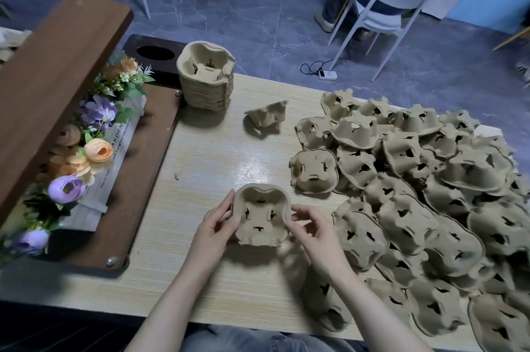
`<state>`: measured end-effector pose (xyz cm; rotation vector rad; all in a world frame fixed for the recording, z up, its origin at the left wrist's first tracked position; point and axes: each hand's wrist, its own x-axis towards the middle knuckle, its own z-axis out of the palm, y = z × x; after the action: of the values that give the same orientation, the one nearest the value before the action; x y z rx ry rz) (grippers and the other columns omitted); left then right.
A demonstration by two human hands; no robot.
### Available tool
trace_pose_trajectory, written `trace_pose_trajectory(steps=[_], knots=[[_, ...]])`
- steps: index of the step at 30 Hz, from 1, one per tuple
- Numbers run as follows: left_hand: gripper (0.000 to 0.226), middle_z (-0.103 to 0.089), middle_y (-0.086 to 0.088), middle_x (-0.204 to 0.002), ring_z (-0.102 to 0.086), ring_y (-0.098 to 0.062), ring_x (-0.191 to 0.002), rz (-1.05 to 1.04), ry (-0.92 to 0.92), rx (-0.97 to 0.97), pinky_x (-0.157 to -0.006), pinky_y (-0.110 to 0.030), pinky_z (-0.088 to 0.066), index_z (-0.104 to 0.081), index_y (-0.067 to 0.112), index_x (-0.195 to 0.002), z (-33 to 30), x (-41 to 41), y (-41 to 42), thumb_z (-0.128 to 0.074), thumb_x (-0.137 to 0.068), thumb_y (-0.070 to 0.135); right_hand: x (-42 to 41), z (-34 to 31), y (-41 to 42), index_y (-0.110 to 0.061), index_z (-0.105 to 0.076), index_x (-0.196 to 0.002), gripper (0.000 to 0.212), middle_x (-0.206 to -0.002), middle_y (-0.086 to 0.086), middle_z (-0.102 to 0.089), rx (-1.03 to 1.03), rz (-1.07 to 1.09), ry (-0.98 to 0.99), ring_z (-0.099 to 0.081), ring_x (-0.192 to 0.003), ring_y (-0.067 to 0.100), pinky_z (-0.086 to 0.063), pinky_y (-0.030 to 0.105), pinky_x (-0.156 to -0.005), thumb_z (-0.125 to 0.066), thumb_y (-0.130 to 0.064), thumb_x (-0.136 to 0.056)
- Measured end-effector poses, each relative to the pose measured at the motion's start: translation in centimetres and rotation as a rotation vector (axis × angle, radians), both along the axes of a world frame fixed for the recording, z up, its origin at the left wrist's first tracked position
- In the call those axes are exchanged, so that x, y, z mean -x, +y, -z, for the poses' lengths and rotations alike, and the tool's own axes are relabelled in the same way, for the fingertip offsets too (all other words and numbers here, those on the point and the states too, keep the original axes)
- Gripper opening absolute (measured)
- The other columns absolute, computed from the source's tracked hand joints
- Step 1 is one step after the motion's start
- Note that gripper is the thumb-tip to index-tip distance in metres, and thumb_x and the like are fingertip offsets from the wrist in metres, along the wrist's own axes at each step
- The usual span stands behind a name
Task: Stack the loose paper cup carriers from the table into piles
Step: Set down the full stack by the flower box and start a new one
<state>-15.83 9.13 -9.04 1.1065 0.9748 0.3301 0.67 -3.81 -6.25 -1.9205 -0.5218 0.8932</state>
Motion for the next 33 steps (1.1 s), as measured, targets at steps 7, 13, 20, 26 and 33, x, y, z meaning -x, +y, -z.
trace_pose_trajectory(steps=[7, 13, 20, 26, 33], knots=[[0.046, -0.056, 0.010, -0.133, -0.057, -0.015, -0.122, -0.033, 0.017, -0.021, -0.103, -0.046, -0.049, -0.054, 0.065, -0.120, 0.2, 0.4, 0.4, -0.060, -0.095, 0.026, -0.9, 1.2, 1.1, -0.022, -0.068, -0.103, 0.019, -0.080, -0.008, -0.064, -0.002, 0.003, 0.058, -0.057, -0.068, 0.004, -0.044, 0.015, -0.058, -0.071, -0.012, -0.087], [0.049, -0.057, 0.002, -0.136, -0.057, -0.019, -0.124, -0.062, 0.022, -0.021, -0.103, -0.048, -0.048, -0.055, 0.069, -0.115, 0.1, 0.5, 1.4, -0.060, -0.096, 0.025, -3.6, -0.2, 4.3, -0.025, -0.064, -0.108, 0.021, -0.086, -0.005, -0.064, 0.012, -0.156, -0.085, -0.059, -0.073, 0.006, -0.049, 0.024, -0.069, -0.067, -0.014, -0.090], [0.050, -0.060, -0.002, -0.132, -0.059, -0.021, -0.121, -0.137, 0.014, -0.032, -0.104, -0.053, -0.047, -0.054, 0.063, -0.123, 0.6, -0.3, 1.6, -0.057, -0.098, 0.020, -11.3, -1.4, 12.5, -0.025, -0.054, -0.130, 0.043, -0.118, 0.006, -0.060, -0.009, -0.090, -0.204, -0.063, -0.084, 0.017, -0.055, 0.032, -0.069, -0.067, -0.017, -0.090], [0.050, -0.061, 0.006, -0.126, -0.058, -0.010, -0.119, -0.150, 0.002, -0.032, -0.106, -0.050, -0.045, -0.059, 0.059, -0.121, 0.4, -0.3, 1.8, -0.056, -0.098, 0.015, -14.7, -0.3, 18.4, -0.034, -0.028, -0.150, 0.073, -0.124, 0.001, -0.045, 0.137, -0.225, -0.327, -0.056, -0.099, 0.022, -0.046, 0.028, -0.076, -0.069, -0.024, -0.090], [0.057, -0.060, 0.003, -0.115, -0.060, -0.007, -0.112, -0.164, 0.008, -0.008, -0.104, -0.050, -0.047, -0.060, 0.064, -0.115, 0.2, -0.4, 1.7, -0.054, -0.098, 0.010, -16.2, 1.9, 20.9, -0.023, -0.066, -0.117, 0.032, -0.102, 0.004, -0.067, 0.192, -0.390, -0.393, -0.059, -0.087, 0.020, -0.047, 0.034, -0.078, -0.070, -0.019, -0.086]])
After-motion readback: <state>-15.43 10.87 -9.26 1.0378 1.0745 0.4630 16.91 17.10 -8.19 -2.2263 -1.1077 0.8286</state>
